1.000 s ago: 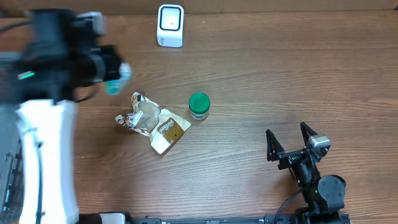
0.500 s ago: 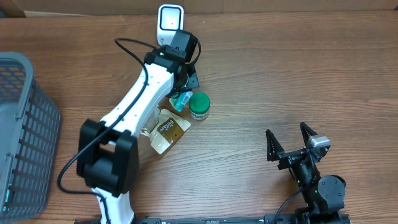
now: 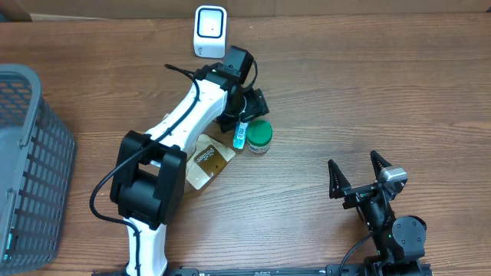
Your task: Scan the item barcode
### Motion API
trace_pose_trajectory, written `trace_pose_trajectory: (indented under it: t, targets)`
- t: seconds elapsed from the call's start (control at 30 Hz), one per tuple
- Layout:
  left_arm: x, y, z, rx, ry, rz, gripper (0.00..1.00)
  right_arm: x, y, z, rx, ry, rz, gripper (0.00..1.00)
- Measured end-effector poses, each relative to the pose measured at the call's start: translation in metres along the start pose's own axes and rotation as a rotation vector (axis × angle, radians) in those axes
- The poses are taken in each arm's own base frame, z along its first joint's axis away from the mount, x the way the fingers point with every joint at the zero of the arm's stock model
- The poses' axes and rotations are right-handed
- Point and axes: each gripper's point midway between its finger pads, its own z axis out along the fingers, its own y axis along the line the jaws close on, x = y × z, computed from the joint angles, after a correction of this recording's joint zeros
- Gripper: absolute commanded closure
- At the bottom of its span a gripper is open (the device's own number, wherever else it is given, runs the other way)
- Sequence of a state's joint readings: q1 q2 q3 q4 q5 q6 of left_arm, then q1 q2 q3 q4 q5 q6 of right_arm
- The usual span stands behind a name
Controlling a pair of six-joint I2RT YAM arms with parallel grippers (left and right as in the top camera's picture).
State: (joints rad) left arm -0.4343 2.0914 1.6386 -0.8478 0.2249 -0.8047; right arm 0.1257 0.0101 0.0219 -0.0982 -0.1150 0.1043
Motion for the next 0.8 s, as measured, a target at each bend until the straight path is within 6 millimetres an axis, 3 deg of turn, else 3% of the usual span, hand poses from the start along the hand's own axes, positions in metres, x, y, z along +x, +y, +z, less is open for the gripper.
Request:
trace_pose_trajectory:
  t: [0.1, 0.17, 0.23, 0.33, 0.4, 0.47, 0.53, 0.57, 0.67, 0.8]
  targets:
    - [-0.001, -0.004, -0.004, 0.012, 0.003, 0.042, 0.0, 0.0, 0.0, 0.0, 0.0, 0.0, 0.0, 0.0]
    - [-0.011, -0.009, -0.019, 0.018, -0.023, 0.071, 0.0, 0.0, 0.0, 0.0, 0.0, 0.0, 0.0, 0.0]
    - [-0.026, -0.012, -0.048, 0.019, -0.076, 0.102, 0.0, 0.0, 0.0, 0.0, 0.0, 0.0, 0.0, 0.0]
    - [-0.049, -0.01, -0.126, 0.027, -0.212, 0.135, 0.01, 0.0, 0.0, 0.0, 0.0, 0.0, 0.0, 0.0]
    - [-0.064, -0.002, -0.202, 0.063, -0.355, 0.127, 0.0, 0.0, 0.0, 0.0, 0.0, 0.0, 0.0, 0.0]
    - [-0.066, 0.025, -0.287, 0.09, -0.506, 0.083, 0.0, 0.0, 0.0, 0.0, 0.0, 0.0, 0.0, 0.0]
    - [-0.055, 0.059, -0.341, 0.083, -0.599, 0.025, 0.0, 0.0, 0.0, 0.0, 0.0, 0.0, 0.0, 0.0]
    - [-0.042, 0.091, -0.37, 0.048, -0.643, -0.038, 0.0, 0.0, 0.0, 0.0, 0.0, 0.0, 0.0, 0.0]
    - [-0.016, 0.153, -0.407, -0.045, -0.702, -0.191, 0.01, 0.0, 0.0, 0.0, 0.0, 0.0, 0.0, 0.0]
    - [0.001, 0.241, -0.436, -0.216, -0.767, -0.456, 0.0, 0.0, 0.0, 0.0, 0.0, 0.0, 0.0, 0.0]
